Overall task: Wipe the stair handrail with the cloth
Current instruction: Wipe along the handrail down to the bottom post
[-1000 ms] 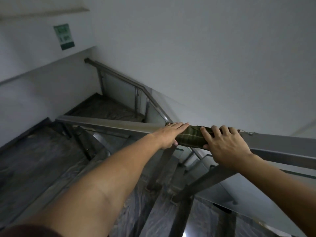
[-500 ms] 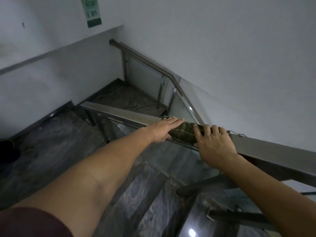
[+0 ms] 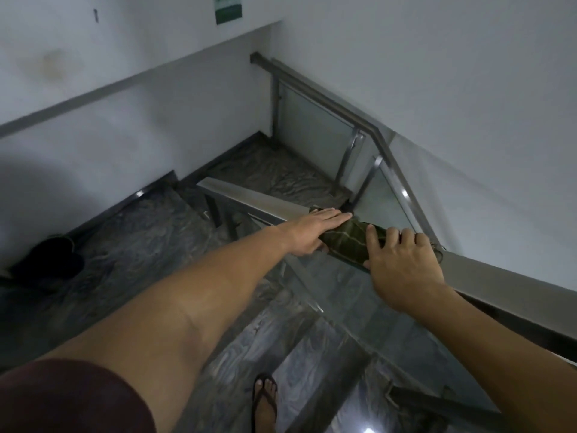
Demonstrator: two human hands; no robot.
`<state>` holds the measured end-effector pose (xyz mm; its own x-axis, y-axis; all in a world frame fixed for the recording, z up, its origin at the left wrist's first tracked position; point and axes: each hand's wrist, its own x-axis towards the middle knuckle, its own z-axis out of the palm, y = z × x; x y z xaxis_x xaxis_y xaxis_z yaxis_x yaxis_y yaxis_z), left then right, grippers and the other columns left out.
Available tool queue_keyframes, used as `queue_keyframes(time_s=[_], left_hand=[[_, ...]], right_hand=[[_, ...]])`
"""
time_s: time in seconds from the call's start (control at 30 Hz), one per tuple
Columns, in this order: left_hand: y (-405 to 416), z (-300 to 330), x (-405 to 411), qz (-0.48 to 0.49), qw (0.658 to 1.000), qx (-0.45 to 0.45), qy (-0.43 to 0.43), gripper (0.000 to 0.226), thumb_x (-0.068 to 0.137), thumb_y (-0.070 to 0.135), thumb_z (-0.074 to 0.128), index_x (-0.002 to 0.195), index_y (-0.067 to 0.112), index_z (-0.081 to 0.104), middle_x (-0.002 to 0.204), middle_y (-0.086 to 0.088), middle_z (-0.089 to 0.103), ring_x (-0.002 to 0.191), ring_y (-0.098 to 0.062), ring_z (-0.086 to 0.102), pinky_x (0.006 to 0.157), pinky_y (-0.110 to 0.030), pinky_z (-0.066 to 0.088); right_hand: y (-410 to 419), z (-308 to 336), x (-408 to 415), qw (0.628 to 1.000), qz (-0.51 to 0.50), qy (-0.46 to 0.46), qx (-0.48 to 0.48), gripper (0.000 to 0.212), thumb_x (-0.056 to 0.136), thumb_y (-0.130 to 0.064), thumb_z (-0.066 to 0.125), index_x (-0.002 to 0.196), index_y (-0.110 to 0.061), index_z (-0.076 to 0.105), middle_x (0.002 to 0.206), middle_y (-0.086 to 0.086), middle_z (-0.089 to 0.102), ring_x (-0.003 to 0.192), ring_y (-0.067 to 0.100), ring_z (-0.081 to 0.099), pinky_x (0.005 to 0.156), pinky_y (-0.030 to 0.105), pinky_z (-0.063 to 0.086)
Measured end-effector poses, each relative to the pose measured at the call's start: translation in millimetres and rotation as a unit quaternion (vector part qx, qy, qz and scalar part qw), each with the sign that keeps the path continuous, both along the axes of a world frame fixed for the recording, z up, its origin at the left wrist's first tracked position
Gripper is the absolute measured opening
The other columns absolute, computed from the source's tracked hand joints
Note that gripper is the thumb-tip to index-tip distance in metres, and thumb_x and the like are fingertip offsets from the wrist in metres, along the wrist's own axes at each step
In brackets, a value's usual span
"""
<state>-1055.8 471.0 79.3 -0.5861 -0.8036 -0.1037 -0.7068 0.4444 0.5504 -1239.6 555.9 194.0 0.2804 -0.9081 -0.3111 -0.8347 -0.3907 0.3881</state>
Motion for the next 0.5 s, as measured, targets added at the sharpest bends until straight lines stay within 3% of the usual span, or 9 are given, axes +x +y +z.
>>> queue_keyframes(time_s=[0.17,0.5], left_hand=[[-44.5,-58.2,64.6,-0.007,1.000,-0.009,0.001,0.085,0.084,0.011,0.066,0.152,0.023,0.015,0.156,-0.014,0.026,0.146,-0.026,0.021,0.119,-0.045,0.020],[-109.4,-136.6,174.7,-0.009,1.000,-0.010,0.017,0.079,0.088,0.012,0.062,0.152,0.018,0.016,0.157,-0.014,0.023,0.146,-0.027,0.017,0.119,-0.033,0.012]], right_hand=[[-41.7,-49.5,63.2,1.000,0.004,0.002,0.001,0.062,0.097,-0.043,0.029,0.147,-0.008,0.015,0.128,0.024,0.048,0.109,0.038,0.050,0.091,0.046,0.040],[-113.6,-138.7,176.7,1.000,-0.014,0.005,0.008,0.060,0.098,-0.039,0.027,0.148,-0.008,0.015,0.128,0.027,0.047,0.106,0.040,0.049,0.089,0.048,0.041]])
